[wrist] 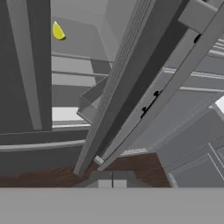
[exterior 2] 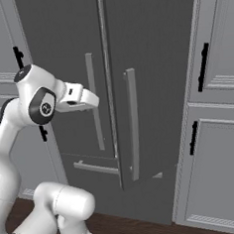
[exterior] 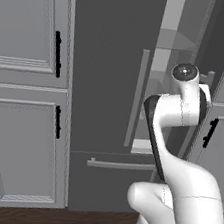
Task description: Grab a lemon wedge from the fridge and one ice cube from the ice bowl, and put them in the glass of lemonade.
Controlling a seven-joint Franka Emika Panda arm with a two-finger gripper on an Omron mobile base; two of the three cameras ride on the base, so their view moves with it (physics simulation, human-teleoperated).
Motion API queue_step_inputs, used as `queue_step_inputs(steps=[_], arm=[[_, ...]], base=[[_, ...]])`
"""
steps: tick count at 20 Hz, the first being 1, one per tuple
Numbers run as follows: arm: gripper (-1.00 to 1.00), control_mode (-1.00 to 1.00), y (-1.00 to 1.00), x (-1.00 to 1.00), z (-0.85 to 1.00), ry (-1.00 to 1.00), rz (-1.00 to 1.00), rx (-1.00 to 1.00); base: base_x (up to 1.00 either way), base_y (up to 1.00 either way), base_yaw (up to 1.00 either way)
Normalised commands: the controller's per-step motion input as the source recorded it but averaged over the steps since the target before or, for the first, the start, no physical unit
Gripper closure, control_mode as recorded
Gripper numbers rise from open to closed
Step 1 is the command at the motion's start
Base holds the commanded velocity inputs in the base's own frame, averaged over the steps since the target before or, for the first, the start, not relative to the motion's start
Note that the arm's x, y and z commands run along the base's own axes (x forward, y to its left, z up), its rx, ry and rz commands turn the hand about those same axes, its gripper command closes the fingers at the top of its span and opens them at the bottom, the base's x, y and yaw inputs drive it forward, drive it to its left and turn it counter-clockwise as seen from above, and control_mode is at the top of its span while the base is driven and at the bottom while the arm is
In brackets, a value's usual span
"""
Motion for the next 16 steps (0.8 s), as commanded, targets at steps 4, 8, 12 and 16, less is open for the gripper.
queue_step_inputs(steps=[4, 8, 12, 16], arm=[[1.00, -1.00, 0.08, 0.56, -0.36, 0.08, 0.02, -0.11], [1.00, -1.00, 0.11, 0.79, -0.23, 0.03, 0.00, -0.10], [-1.00, -1.00, 0.35, 0.85, -0.11, 0.09, 0.04, -0.18], [-1.00, -1.00, -0.29, 0.39, -0.09, 0.10, 0.11, -0.13]], base=[[0.00, 0.00, 0.00], [0.00, 0.00, 0.00], [0.00, 0.00, 0.00], [0.00, 0.00, 0.00]])
